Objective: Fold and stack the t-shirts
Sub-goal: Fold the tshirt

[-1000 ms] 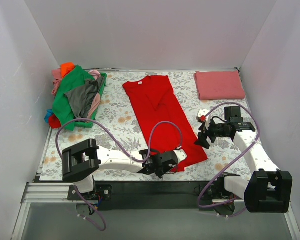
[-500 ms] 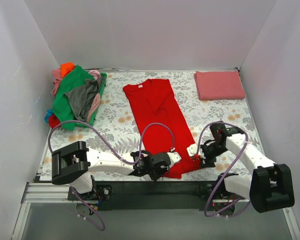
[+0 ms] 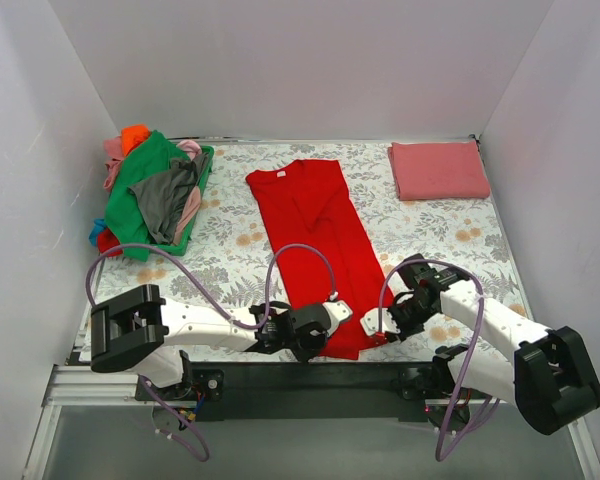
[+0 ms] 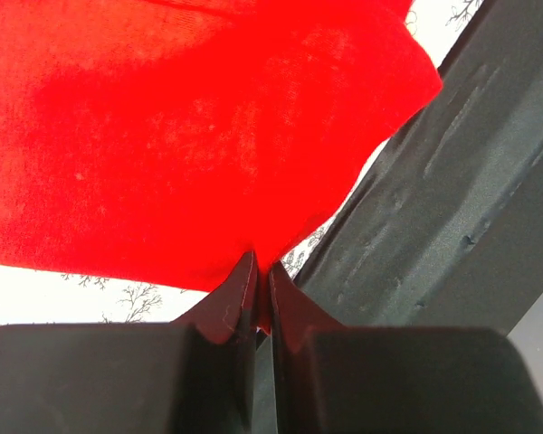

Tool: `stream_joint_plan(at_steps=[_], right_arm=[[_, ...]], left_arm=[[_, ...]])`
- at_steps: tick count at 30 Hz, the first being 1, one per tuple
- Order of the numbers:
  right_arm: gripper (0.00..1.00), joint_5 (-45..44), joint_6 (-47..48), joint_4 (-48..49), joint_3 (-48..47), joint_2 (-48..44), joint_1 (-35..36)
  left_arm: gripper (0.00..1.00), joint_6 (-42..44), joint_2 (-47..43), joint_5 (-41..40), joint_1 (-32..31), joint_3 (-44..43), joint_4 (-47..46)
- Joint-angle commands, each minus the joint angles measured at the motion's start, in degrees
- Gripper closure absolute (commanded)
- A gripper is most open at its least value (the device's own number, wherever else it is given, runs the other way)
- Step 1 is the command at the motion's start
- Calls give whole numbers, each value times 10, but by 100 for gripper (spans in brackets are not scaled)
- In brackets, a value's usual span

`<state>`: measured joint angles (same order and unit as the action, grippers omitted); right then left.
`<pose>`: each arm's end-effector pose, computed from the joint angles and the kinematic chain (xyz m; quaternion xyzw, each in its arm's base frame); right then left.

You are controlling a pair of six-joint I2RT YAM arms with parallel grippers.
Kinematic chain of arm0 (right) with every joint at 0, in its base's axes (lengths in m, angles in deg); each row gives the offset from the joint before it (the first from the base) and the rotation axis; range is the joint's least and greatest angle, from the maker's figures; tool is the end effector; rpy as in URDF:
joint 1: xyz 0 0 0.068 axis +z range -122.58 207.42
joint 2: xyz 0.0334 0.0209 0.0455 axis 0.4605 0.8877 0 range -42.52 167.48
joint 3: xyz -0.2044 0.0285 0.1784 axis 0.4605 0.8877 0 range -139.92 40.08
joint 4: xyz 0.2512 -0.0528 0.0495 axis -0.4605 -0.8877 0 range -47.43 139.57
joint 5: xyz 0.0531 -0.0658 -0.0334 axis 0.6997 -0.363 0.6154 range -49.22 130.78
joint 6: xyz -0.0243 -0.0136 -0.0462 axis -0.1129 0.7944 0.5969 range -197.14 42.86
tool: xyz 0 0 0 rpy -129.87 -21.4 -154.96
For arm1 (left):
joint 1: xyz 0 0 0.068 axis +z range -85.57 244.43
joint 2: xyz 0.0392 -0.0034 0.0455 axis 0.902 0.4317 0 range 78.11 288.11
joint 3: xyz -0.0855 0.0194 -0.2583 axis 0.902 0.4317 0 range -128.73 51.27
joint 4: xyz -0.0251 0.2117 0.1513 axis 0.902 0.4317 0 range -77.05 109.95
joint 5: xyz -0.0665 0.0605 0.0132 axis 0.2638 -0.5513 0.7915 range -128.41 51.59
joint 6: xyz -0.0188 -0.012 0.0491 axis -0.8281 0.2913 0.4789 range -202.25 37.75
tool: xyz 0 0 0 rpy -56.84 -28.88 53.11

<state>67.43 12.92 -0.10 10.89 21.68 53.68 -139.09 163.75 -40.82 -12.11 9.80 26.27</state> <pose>0.1274 0.0807 0.1544 -0.8314 0.5038 0.1716 0.1600 0.0658 -0.2683 0.1566 0.1583 0.9467 -0.2490 0.1293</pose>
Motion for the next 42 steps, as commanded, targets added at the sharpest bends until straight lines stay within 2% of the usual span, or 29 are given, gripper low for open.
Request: stream_joint_plan(at_steps=[1,5,6,7,12,16,21,22,26,28,34,38,42], right_arm=[[72,-84,-38,85,58,26,17],[87,-75,-58,95,64,17,18],[96,-71,-60,92,60,11,18],[99,-57,-62,88,56,4,17],[99,-4,-80,28,-17,-30,17],[99,5,-112,29,-102,-3,18],[99,-20,-175,41,-255,116,17],[99,-32,-196,46,-283,136,17],[99,-56,-242,76,-404,267,6],[99,-62,-267,84,-500,330,-1],[99,-76,-311,98,-604,445,-16],[99,-80,-332,109,-648,488,-23],[99,-82,-349,121,-672,515,-24]], left_arm=[[100,-14,-29,14,6,17,-15],[100,-15,-40,16,12,26,-31],[100,-14,-42,18,14,28,-32],[100,-13,-48,21,16,30,-35],[100,-8,-72,41,37,24,-37],[100,-3,-95,82,107,15,-50],[100,19,-102,126,197,-4,-69],[100,29,-97,136,231,-9,-75],[100,48,-54,168,320,-40,-85],[100,57,-23,198,366,-61,-91],[100,76,66,231,451,-133,-76],[100,87,121,240,480,-169,-66],[100,93,136,253,504,-187,-63]])
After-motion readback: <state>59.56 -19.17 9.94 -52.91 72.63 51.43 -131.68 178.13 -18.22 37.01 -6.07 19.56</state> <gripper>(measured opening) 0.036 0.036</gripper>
